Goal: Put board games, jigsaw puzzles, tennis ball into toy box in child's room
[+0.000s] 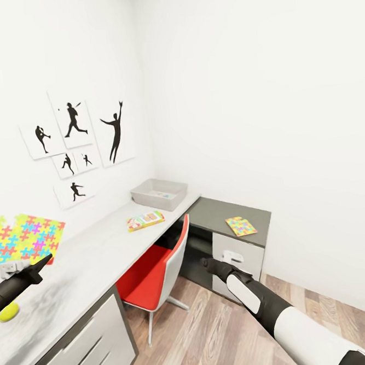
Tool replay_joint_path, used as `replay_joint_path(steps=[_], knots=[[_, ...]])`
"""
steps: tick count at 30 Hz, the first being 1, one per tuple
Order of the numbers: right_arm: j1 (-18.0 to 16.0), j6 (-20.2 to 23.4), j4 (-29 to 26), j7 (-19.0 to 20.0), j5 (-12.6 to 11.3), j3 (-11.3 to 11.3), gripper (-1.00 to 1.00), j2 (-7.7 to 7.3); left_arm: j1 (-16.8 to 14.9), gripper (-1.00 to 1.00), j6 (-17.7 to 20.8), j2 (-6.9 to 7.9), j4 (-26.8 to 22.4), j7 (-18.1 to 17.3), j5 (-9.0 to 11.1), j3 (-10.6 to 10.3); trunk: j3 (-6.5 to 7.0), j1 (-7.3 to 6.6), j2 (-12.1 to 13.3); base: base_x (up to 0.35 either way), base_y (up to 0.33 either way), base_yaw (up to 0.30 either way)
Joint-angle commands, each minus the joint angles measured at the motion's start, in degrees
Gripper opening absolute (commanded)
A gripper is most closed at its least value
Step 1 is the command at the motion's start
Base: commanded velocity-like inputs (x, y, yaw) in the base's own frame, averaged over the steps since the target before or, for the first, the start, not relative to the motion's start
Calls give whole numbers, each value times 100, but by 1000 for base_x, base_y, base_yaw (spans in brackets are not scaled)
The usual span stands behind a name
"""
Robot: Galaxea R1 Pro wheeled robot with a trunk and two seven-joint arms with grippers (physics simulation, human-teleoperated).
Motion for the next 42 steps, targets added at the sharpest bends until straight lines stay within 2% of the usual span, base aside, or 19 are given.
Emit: replay_joint_path(steps=[1,4,12,16,23,31,38,42], knots=[[-5,10,-7,-41,-30,23,100,-3,-7,-100,128,2,3,-39,-30,22,1,4,-8,0,0,-171],[-5,10,-12,-41,-33,23,100,-3,-14,-100,911,14,52,13,-34,16,16,4,-8,0,0,-105],[-5,12,-21,-41,-37,23,100,-3,-33,-100,1994,15,112,12,-41,7,23,4,-8,0,0,-19],[-5,10,-22,-41,-37,23,100,22,-41,-100,2920,18,119,2,-46,-17,23,4,-8,0,0,-1],[-5,10,-22,-41,-31,23,100,104,-50,-100,3333,24,120,-54,-33,-17,23,4,-8,0,0,0],[-5,10,-22,-41,-30,23,100,119,-51,-100,3922,16,112,-98,-34,-21,23,4,-8,0,0,0],[-5,10,-22,-41,-30,23,100,120,-51,-100,3985,15,104,-798,-38,-38,48,4,-8,0,0,-94],[-5,10,-22,-41,-30,23,100,120,-51,-100,3992,9,103,-951,-35,-38,61,4,-8,0,-13,-88]])
